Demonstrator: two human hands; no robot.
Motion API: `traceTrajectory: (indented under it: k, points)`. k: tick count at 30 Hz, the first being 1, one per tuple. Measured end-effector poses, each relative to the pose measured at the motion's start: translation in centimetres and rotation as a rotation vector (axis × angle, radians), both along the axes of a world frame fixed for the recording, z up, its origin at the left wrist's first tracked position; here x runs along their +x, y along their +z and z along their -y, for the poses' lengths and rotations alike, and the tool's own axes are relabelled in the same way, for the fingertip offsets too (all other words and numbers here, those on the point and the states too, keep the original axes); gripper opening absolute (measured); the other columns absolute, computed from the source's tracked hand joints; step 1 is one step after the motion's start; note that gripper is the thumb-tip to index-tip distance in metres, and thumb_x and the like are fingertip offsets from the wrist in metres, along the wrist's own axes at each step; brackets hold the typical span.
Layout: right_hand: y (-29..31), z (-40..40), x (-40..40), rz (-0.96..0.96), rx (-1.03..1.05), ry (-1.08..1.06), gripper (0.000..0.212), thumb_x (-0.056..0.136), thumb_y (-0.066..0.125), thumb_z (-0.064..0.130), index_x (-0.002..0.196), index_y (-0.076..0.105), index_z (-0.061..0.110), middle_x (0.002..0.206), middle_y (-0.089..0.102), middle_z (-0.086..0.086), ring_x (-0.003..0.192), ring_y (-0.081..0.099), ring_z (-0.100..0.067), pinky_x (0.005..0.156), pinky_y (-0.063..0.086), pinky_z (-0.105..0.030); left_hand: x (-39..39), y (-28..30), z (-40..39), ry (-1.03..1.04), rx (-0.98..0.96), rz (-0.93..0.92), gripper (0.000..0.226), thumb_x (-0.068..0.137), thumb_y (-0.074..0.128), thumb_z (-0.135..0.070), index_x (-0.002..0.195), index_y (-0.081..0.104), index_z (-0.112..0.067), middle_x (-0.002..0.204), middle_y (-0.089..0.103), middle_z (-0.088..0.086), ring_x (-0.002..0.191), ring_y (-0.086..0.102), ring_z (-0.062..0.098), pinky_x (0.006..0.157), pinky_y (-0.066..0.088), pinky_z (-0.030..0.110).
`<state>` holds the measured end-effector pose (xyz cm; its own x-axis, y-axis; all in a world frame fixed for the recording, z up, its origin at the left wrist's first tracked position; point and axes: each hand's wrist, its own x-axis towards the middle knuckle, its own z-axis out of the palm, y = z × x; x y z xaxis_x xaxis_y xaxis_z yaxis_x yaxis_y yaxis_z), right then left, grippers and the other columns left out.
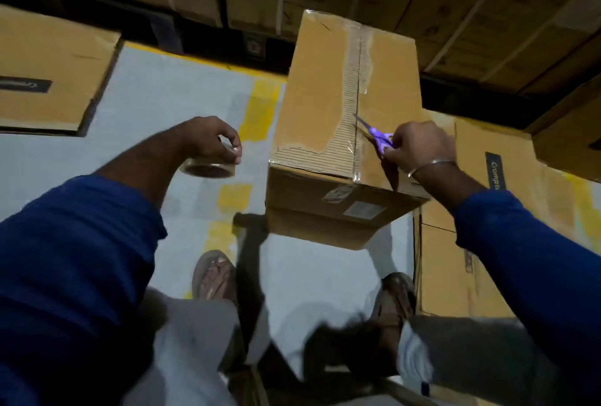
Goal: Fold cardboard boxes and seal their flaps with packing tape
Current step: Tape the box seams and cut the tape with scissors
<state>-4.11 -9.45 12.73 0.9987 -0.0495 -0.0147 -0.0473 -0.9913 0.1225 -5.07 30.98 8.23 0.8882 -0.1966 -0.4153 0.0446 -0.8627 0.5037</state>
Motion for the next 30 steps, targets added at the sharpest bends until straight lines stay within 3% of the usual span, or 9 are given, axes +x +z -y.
traceTrajectory:
  k: [2, 5, 6, 8, 10, 14, 20, 23, 30]
  points:
    - [0.5, -1.3, -2.5, 0.003, 0.151, 0.086, 0.023, 0.085, 0.074, 0.044, 0.091, 0.076, 0.022, 0.08, 0.07, -0.005, 0.075, 0.064, -0.027, 0.063, 0.055, -0.038, 0.0, 0.1, 0.0, -0.007, 0.018, 0.027, 0.012, 0.076, 0.086, -0.041, 0.082, 0.076, -0.038, 0.101, 0.072, -0.007, 0.101, 0.064, 0.021, 0.091, 0.052, 0.038]
    - [0.0, -4.0, -6.2, -0.141, 0.69, 0.066, 0.003, 0.082, 0.079, 0.022, 0.081, 0.08, 0.024, 0.072, 0.071, 0.003, 0.066, 0.064, -0.013, 0.06, 0.05, -0.03, 0.0, 0.2, 0.3, 0.014, 0.046, 0.066, 0.014, 0.078, 0.087, -0.037, 0.086, 0.076, -0.033, 0.104, 0.07, -0.004, 0.099, 0.063, 0.021, 0.08, 0.045, 0.032]
    - [-0.3, -5.4, -7.5, -0.223, 0.875, 0.021, 0.014, 0.082, 0.078, 0.012, 0.075, 0.078, 0.025, 0.07, 0.07, 0.003, 0.06, 0.061, -0.006, 0.057, 0.045, -0.026, 0.0, 0.2, 0.3, 0.017, 0.052, 0.07, 0.015, 0.077, 0.087, -0.038, 0.085, 0.075, -0.035, 0.105, 0.069, -0.003, 0.098, 0.062, 0.021, 0.078, 0.044, 0.032]
    - [-1.4, -8.0, -10.4, -0.375, 1.201, -0.1, 0.017, 0.086, 0.073, 0.0, 0.076, 0.079, 0.012, 0.075, 0.069, -0.008, 0.05, 0.054, 0.001, 0.053, 0.039, -0.019, 0.0, 0.2, 0.3, 0.022, 0.055, 0.069, 0.015, 0.076, 0.087, -0.038, 0.084, 0.074, -0.036, 0.106, 0.07, -0.003, 0.098, 0.062, 0.02, 0.076, 0.042, 0.031]
    - [-2.0, -10.7, -13.4, -0.518, 1.424, -0.253, 0.012, 0.088, 0.074, 0.003, 0.096, 0.078, -0.005, 0.08, 0.067, -0.015, 0.051, 0.054, -0.002, 0.049, 0.039, -0.015, 0.0, 0.3, 0.2, 0.033, 0.07, 0.074, 0.017, 0.074, 0.088, -0.04, 0.085, 0.075, -0.036, 0.106, 0.071, -0.002, 0.098, 0.062, 0.02, 0.075, 0.042, 0.031]
    - [-4.2, -15.2, -17.4, -0.805, 1.507, -0.428, 0.024, 0.083, 0.084, 0.029, 0.097, 0.076, 0.01, 0.085, 0.07, -0.004, 0.079, 0.066, -0.009, 0.067, 0.052, -0.026, 0.1, 0.4, 0.5, 0.033, 0.087, 0.093, 0.019, 0.075, 0.088, -0.039, 0.087, 0.075, -0.034, 0.107, 0.07, -0.001, 0.099, 0.062, 0.021, 0.075, 0.042, 0.031]
    - [-5.1, -19.4, -15.9, -0.989, 1.514, -0.427, 0.032, 0.08, 0.084, 0.05, 0.086, 0.075, 0.02, 0.086, 0.071, -0.001, 0.084, 0.069, -0.01, 0.094, 0.057, -0.051, 0.0, 0.4, 0.5, 0.045, 0.06, 0.063, 0.017, 0.073, 0.089, -0.035, 0.083, 0.076, -0.032, 0.103, 0.072, -0.002, 0.092, 0.065, 0.017, 0.075, 0.047, 0.03]
    - [-4.8, -20.3, -14.0, -0.972, 1.503, -0.436, 0.041, 0.079, 0.084, 0.053, 0.095, 0.071, 0.018, 0.087, 0.068, -0.003, 0.085, 0.068, -0.012, 0.096, 0.055, -0.055, 0.0, 0.3, 0.4, 0.049, 0.036, 0.048, 0.015, 0.072, 0.089, -0.034, 0.08, 0.077, -0.032, 0.097, 0.074, -0.004, 0.087, 0.065, 0.012, 0.069, 0.045, 0.026]
    - [-5.4, -20.6, -11.3, -0.918, 1.513, -0.481, 0.039, 0.08, 0.084, 0.05, 0.09, 0.073, 0.014, 0.091, 0.07, -0.006, 0.092, 0.068, -0.017, 0.095, 0.055, -0.054, -0.1, 0.5, 0.5, 0.01, 0.053, 0.032, 0.011, 0.072, 0.086, -0.035, 0.078, 0.077, -0.034, 0.098, 0.075, -0.006, 0.094, 0.066, 0.02, 0.086, 0.056, 0.041]
